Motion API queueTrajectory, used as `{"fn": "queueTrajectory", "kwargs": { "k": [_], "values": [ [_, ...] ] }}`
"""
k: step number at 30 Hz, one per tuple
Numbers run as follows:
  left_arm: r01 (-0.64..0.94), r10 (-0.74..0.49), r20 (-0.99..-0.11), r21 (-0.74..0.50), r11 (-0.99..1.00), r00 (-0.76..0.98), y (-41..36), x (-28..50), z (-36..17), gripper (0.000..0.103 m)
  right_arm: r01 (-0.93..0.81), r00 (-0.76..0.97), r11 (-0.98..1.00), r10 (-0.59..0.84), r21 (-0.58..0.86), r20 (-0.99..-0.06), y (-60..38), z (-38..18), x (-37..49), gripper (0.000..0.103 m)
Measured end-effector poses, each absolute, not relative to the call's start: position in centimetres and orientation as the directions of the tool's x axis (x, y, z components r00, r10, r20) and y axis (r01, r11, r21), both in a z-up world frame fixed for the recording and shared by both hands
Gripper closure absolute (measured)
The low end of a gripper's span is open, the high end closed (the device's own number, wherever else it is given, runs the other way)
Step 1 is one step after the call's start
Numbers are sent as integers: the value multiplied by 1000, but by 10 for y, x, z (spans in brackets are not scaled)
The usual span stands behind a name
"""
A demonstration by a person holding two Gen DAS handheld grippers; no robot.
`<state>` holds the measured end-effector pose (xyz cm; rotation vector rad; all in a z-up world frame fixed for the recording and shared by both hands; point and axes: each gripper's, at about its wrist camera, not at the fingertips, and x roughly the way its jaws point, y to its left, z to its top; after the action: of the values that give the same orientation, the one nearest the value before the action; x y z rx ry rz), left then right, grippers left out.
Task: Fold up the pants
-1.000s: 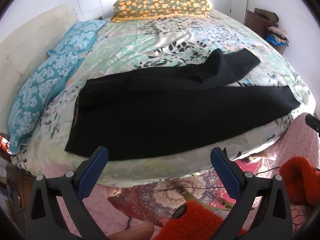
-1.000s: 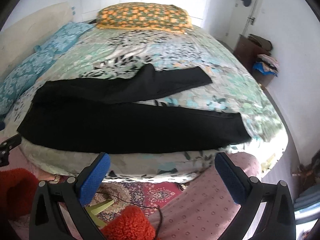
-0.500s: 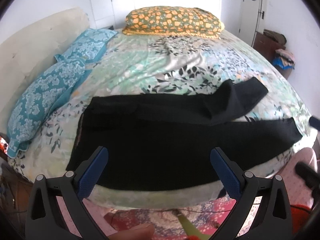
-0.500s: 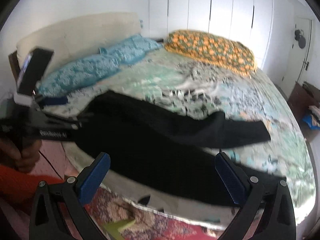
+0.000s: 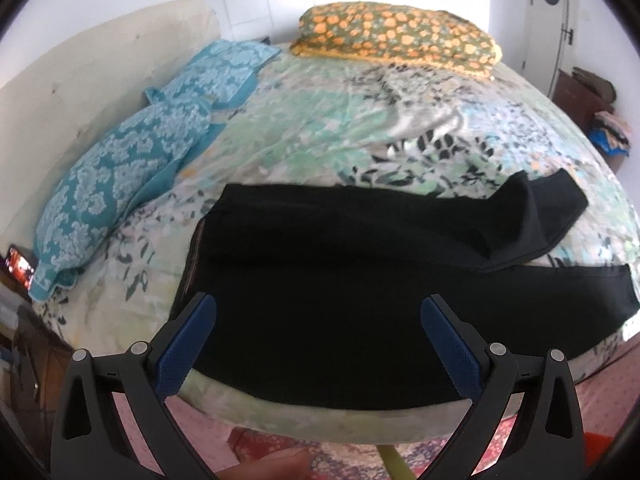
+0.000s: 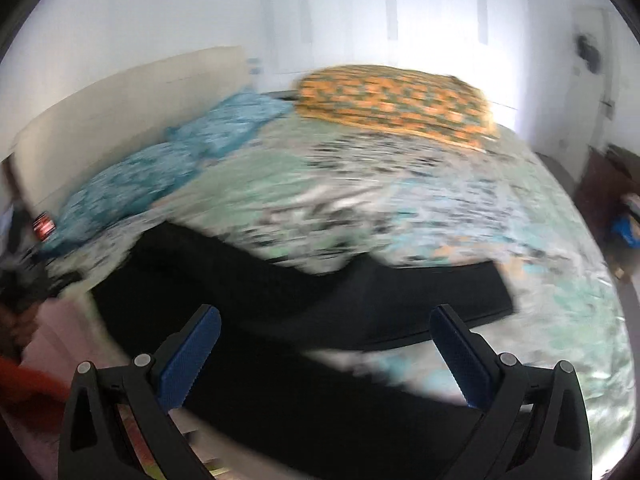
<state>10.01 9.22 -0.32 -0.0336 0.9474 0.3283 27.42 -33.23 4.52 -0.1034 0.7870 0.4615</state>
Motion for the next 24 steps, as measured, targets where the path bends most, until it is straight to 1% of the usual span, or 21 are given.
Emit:
{"fn": "queueTrajectory", "kwargs": {
  "k": [1, 4, 5, 8, 11, 13, 14, 15, 18, 21, 23, 24],
  "values": [
    [-296, 264, -810, 117, 948, 525, 93, 102, -8, 1, -413, 600, 906, 349, 95, -720, -347, 39, 299, 0],
    [-312, 276, -838, 134, 941, 472, 93, 108, -25, 1, -303, 480, 943, 274, 135, -833, -397, -2, 401, 0],
    [-313, 282, -845, 145, 939, 454, 92, 111, -30, 1, -276, 456, 953, 245, 126, -855, -408, -14, 425, 2],
    [-313, 304, -858, 180, 933, 413, 87, 118, -40, 1, -249, 388, 962, 201, 108, -900, -428, -49, 491, 3],
    [-321, 323, -872, 208, 924, 366, 84, 128, -50, 1, -242, 337, 967, 166, 85, -927, -431, -80, 545, 8],
    [-326, 334, -879, 223, 919, 340, 84, 134, -55, 1, -238, 297, 967, 162, 92, -941, -430, -102, 575, 17],
    [-327, 340, -881, 232, 916, 329, 83, 137, -58, 1, -238, 280, 967, 157, 90, -947, -429, -112, 585, 25],
    [-326, 344, -882, 239, 915, 321, 83, 139, -61, 1, -238, 265, 968, 147, 83, -953, -428, -122, 592, 31],
    [-314, 343, -892, 249, 916, 294, 80, 148, -67, 1, -243, 230, 968, 120, 62, -966, -423, -152, 612, 33],
    [-297, 292, -906, 200, 934, 306, 86, 161, -66, 1, -230, 233, 971, 114, 59, -966, -421, -165, 617, 33],
    [-304, 263, -907, 162, 939, 329, 94, 172, -60, 1, -225, 214, 969, 148, 99, -966, -423, -175, 618, 33],
    [-317, 252, -907, 142, 938, 337, 99, 177, -58, 1, -228, 201, 967, 163, 116, -966, -424, -179, 616, 38]
  ]
}}
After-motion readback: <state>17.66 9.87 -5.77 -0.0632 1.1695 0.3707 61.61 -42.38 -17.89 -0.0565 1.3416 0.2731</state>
